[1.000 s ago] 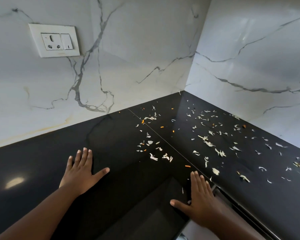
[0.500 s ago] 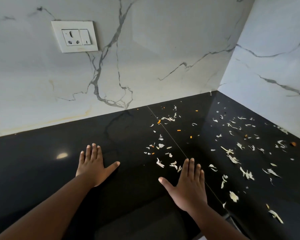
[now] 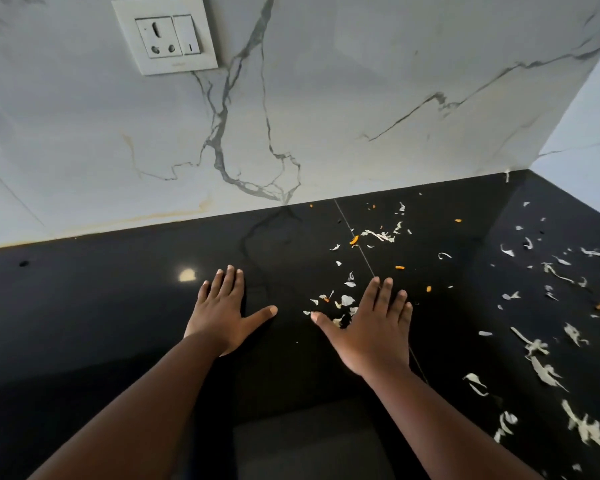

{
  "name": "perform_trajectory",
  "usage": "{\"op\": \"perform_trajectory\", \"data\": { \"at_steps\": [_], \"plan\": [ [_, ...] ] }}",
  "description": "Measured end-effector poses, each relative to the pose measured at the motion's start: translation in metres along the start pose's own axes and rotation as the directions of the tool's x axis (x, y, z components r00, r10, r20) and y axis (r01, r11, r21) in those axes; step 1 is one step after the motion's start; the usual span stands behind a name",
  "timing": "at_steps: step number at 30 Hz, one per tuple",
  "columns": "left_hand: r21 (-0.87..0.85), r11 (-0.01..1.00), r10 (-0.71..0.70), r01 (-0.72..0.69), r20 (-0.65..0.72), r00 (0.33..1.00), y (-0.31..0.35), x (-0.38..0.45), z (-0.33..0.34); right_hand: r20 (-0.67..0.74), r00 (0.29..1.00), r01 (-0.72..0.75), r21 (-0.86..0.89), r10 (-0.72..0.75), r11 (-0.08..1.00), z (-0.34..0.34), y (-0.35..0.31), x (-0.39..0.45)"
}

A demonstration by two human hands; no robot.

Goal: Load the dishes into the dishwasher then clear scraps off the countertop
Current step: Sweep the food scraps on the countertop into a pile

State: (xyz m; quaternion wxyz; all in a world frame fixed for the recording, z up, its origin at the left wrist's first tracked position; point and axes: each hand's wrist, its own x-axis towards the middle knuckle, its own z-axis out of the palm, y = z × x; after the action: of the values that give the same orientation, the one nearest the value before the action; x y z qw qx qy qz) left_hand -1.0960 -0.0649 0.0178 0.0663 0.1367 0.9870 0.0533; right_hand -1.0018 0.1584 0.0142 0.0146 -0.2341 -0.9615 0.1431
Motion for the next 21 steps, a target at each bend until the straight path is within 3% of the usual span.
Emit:
{"op": "perform_trajectory", "data": {
  "at_steps": [3,5,7,9,11,13,15,21],
  "plan": [
    [-0.031,0.999,-0.007,0.007,-0.004,1.0,-0.003,0.001,0.001,-0.003,1.0,-0.017,0.108,0.017,0.994,-0.002,-0.003,0.018],
    [-0.038,0.999,-0.011,0.011,-0.002,1.0,-0.004,0.003,0.002,-0.131,0.991,0.018,0.186,0.007,0.982,-0.004,-0.006,0.024],
    [-0.045,0.999,-0.014,0.013,-0.012,1.0,-0.004,0.005,0.004,-0.287,0.95,0.17,0.132,-0.127,0.977,-0.006,-0.014,0.019],
    [-0.053,0.999,-0.013,0.011,-0.029,0.999,-0.004,0.007,0.005,-0.233,0.89,0.416,0.06,-0.392,0.908,-0.001,-0.032,-0.006],
    [-0.067,0.998,-0.017,0.014,-0.039,0.999,-0.006,0.008,0.006,-0.096,0.763,0.643,0.007,-0.64,0.766,0.012,-0.049,-0.04],
    [-0.071,0.997,-0.019,0.016,-0.049,0.999,-0.007,0.009,0.007,0.026,0.651,0.758,-0.059,-0.758,0.649,0.028,-0.058,-0.06],
    [-0.072,0.997,-0.019,0.015,-0.045,0.999,-0.007,0.01,0.007,0.061,0.669,0.743,-0.091,-0.741,0.663,0.038,-0.057,-0.054],
    [-0.075,0.997,-0.012,0.009,-0.039,0.999,-0.008,0.01,0.006,0.043,0.849,0.526,-0.173,-0.527,0.833,0.023,-0.028,0.013]
  ]
}}
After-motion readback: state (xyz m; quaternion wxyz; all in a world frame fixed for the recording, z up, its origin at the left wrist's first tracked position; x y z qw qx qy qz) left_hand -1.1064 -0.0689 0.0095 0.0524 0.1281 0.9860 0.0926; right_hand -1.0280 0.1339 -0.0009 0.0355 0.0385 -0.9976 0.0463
